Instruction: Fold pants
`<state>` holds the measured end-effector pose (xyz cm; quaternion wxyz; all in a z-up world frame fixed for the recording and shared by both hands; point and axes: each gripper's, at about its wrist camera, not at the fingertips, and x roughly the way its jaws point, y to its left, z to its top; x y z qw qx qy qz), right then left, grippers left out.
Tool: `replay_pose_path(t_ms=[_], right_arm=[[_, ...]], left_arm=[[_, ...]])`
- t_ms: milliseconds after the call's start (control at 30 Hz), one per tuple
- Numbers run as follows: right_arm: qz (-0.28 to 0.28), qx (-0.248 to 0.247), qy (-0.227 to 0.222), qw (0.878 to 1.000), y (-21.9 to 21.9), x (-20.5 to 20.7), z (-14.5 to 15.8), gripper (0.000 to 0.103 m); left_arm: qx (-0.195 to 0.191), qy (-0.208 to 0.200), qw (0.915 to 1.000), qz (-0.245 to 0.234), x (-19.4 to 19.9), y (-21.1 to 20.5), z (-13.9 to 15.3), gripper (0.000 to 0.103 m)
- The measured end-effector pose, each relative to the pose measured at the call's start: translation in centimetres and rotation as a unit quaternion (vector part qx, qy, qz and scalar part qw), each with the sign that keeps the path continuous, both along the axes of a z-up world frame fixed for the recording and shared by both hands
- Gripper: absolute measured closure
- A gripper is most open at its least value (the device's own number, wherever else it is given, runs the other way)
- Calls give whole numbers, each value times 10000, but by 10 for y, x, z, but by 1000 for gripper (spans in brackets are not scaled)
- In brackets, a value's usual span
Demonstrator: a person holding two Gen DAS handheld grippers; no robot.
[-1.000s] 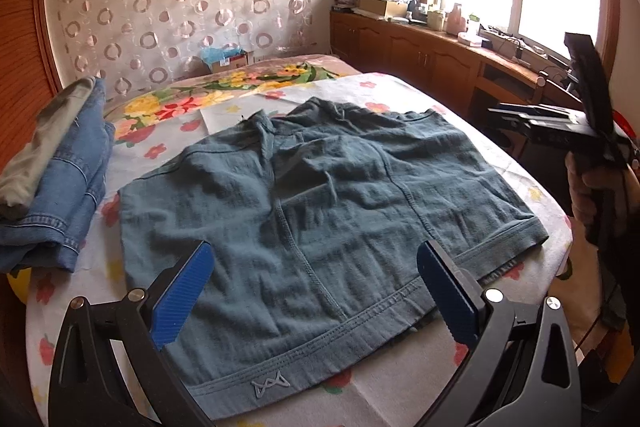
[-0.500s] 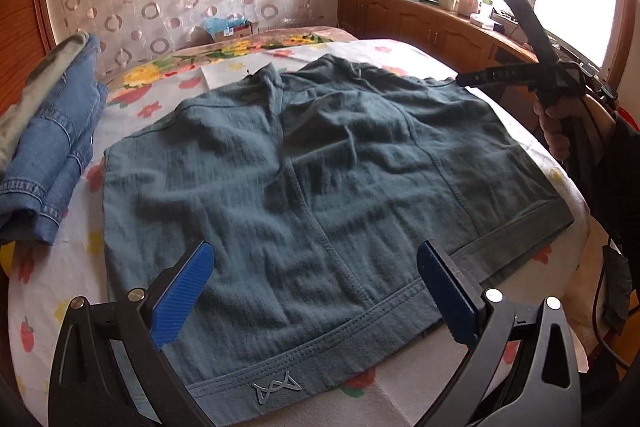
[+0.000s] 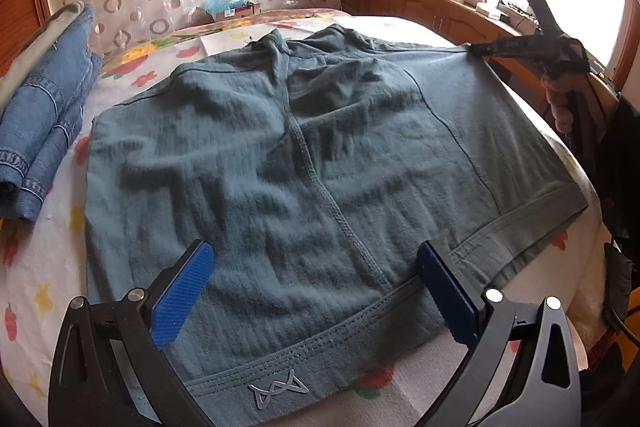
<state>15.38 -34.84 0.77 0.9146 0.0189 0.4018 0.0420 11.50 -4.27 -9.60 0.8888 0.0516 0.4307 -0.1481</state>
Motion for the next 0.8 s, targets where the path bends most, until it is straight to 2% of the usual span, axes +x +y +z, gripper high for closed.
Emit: replay_pose_path(t_ms=[100, 200, 300, 367, 433, 500, 667, 800], right_arm=[[-38, -209, 77, 9997, 2, -5, -4, 101], [-88, -219, 159, 9996, 6, -15, -3, 101], [-126, -297, 37, 9995, 10, -32, 8, 94], [-117, -305, -23, 9995, 13, -42, 18, 85], [-60, -329, -131, 9994, 15, -65, 22, 70], [101, -394, -182, 9990, 21, -94, 25, 64], [416, -444, -229, 9979, 44, -158, 20, 60], [459, -488, -253, 9974, 57, -199, 16, 56]], left_arm=[[9, -4, 10000, -1, 0, 1, -1, 1], [39, -1, 10000, -7, 0, 1, 0, 1], [53, -10, 10000, -4, 0, 1, -1, 1], [68, -18, 10000, 8, -1, 0, -1, 1], [120, -25, 9999, 21, 0, -2, -2, 1], [153, -23, 9999, 36, 1, -3, -2, 1], [163, -32, 9998, 52, 0, -4, -2, 1], [166, -39, 9998, 40, 0, -3, -2, 1]])
